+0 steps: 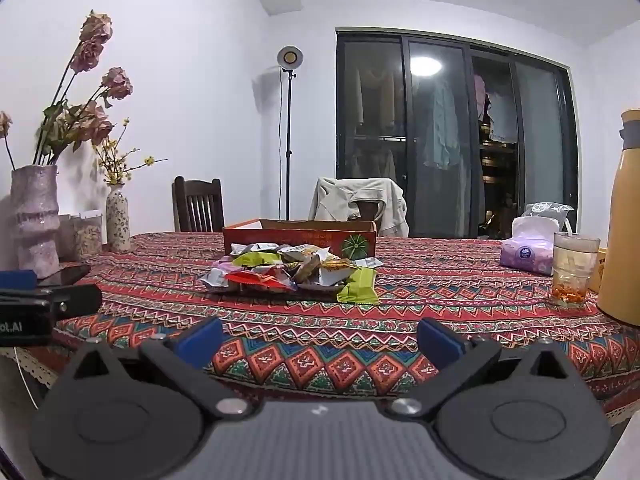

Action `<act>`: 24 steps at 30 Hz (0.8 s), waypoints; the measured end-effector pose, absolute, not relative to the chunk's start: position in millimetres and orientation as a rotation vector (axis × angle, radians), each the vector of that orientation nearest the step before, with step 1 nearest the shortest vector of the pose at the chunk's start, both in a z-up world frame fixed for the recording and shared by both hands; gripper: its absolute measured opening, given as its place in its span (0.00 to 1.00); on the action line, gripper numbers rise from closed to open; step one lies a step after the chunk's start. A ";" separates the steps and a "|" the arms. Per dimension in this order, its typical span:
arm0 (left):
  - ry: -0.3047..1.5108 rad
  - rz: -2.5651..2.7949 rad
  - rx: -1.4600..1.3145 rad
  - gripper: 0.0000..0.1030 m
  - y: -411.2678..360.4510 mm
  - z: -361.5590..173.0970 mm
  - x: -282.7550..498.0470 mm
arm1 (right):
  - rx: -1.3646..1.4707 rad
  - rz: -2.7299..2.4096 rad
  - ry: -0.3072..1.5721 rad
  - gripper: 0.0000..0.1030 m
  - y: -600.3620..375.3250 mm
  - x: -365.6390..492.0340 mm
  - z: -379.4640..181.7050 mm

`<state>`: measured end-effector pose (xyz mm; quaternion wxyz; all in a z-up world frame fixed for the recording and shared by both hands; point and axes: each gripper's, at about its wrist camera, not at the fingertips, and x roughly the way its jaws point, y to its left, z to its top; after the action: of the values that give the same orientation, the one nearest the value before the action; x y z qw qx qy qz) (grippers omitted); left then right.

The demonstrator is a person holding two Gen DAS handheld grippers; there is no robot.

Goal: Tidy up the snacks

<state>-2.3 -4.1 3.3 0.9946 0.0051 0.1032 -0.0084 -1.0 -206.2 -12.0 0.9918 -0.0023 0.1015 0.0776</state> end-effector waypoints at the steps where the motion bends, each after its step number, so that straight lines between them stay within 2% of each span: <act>1: 0.205 -0.018 0.011 1.00 -4.0 3.3 -2.7 | 0.000 0.156 0.205 1.00 -206.4 -0.8 -12.4; 24: 0.213 -0.020 0.015 1.00 -5.0 2.0 -2.4 | 0.009 0.161 0.217 1.00 -206.1 0.1 -15.2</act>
<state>-2.4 -5.0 2.0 0.9943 0.0073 0.1063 -0.0099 0.1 -206.1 -15.2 0.9909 0.0045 0.1083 0.0802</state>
